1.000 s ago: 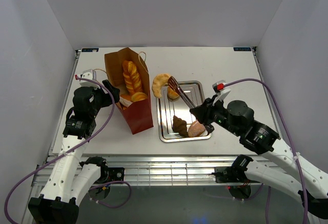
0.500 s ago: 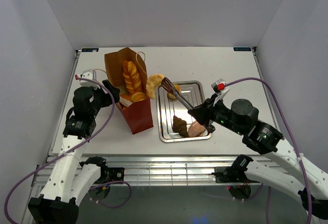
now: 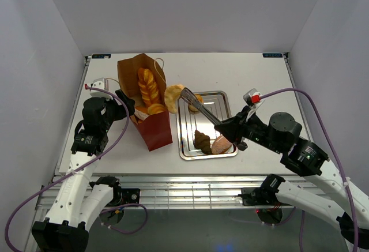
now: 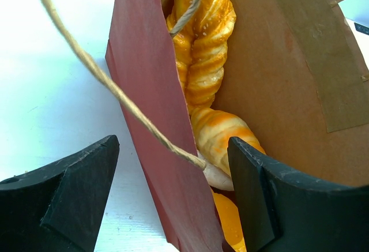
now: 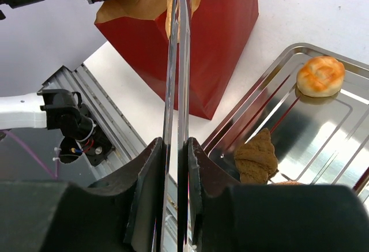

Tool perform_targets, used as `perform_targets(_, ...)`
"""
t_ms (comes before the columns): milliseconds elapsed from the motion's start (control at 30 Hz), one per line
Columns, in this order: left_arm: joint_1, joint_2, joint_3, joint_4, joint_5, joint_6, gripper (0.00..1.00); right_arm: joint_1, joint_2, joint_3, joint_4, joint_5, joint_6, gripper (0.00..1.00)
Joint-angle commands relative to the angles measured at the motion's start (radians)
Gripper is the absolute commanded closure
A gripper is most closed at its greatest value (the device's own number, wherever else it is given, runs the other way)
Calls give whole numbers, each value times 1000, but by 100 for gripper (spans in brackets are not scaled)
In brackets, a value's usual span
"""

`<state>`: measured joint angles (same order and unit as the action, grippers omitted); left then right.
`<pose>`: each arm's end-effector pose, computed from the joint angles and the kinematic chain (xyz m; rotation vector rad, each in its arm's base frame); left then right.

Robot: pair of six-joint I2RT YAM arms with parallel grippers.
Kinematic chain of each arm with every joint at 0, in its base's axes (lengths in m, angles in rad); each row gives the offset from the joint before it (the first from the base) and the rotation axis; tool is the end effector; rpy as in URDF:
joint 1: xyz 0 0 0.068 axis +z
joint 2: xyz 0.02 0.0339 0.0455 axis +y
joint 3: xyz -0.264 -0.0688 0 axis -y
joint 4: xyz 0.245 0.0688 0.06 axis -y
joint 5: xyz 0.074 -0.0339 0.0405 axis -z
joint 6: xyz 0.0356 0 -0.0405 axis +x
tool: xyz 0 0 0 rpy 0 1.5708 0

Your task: Place the fake bread into the paper bag

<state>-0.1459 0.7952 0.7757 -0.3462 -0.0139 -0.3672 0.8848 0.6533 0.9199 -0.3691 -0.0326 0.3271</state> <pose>0.1818 -0.0262 0.3180 -0.2246 1.9375 -0.3273 0.0877 0.1090 0.3852 -0.5098 1.6866 0.9291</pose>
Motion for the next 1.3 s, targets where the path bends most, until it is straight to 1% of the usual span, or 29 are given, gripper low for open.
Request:
perform_targets(0,-1,-1,-7,4,12,1,14,2,-21,62,10,5,-25,81)
perform_targets(333,-3,1,-9,4,12,1,14,0,-15,60,-4,-38,-30,81)
perform_targets(900,-1,6,-9,4,12,1,14,0,-17,100,-10,11,-34,82)
perform_targets(1267,-3,6,-9,4,12,1,14,2,6,88,15,-44,-34,82)
